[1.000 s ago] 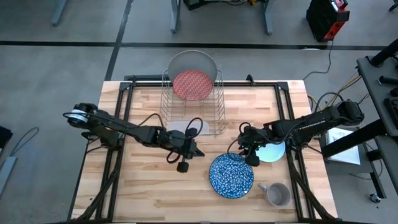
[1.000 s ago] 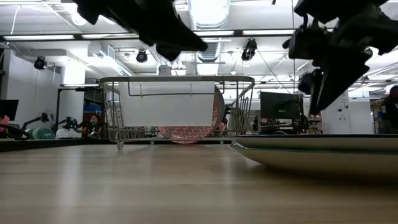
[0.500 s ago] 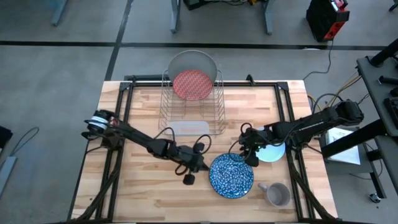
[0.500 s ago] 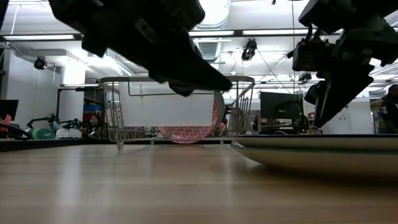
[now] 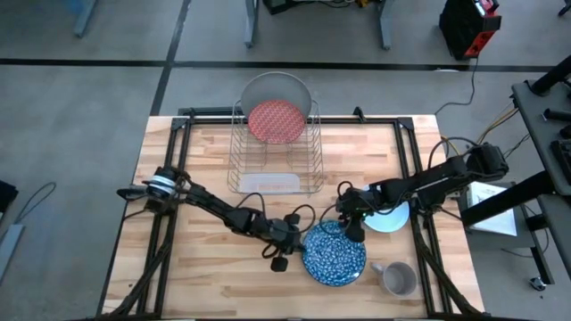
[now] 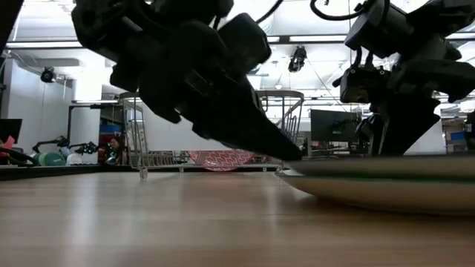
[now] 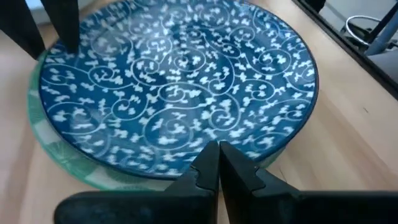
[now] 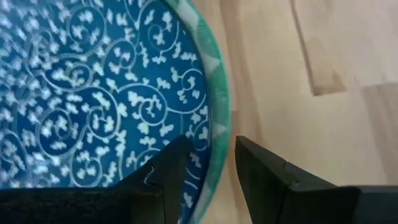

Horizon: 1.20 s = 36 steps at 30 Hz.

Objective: Sort dishes
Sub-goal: Put the blue plate into the dish rack

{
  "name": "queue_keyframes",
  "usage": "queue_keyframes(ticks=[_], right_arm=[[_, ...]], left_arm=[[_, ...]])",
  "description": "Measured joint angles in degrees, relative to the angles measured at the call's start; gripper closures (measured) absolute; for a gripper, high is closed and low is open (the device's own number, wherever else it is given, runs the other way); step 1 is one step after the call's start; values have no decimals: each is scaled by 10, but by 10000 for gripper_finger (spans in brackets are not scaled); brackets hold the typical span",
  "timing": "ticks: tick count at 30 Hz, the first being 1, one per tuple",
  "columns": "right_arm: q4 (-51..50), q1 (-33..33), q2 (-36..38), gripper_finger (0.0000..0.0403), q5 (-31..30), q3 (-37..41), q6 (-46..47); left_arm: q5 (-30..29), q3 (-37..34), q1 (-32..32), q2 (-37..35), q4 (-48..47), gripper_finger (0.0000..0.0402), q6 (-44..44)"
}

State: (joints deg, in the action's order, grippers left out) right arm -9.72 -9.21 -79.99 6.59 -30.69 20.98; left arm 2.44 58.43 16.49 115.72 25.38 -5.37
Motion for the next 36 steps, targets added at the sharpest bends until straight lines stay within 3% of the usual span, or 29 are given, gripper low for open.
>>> queue_keyframes(ticks=[11,26,36], right_arm=[[0,0,10,264,14,1,16],[-21,0,26,260,53,2,81],[1,0,26,325,-19,1,76]], left_arm=[[-5,3,0,18,-9,401,-47],[-81,1,0,28,-23,401,-86],[-133,-1,-1,26,-14,401,-88]])
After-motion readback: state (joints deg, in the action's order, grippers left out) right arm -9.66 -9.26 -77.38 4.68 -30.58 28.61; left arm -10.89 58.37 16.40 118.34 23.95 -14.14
